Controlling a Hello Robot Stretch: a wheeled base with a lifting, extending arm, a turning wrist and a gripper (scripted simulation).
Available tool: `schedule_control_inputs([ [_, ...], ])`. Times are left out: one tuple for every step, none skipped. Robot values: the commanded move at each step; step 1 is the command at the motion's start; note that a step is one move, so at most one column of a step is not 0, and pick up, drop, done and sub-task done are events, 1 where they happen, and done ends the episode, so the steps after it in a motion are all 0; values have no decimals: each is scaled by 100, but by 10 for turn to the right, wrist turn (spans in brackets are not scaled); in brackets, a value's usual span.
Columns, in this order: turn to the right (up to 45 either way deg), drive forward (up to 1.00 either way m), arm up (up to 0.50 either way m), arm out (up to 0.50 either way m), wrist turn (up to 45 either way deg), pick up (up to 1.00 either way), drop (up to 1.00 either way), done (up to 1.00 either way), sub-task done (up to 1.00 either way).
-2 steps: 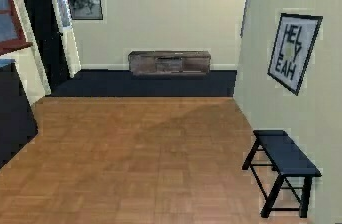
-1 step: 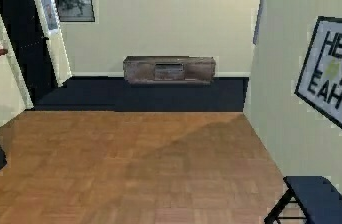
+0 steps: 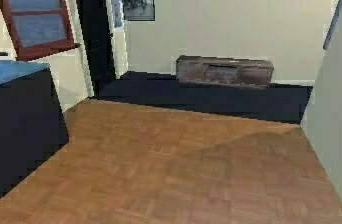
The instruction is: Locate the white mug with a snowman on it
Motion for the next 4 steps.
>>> schedule_control_inputs([
  [0,45,0,0,0,0,0,0,0],
  [-450,0,0,0,0,0,0,0,0],
  [-420,0,0,0,0,0,0,0,0],
  [0,50,0,0,0,0,0,0,0],
])
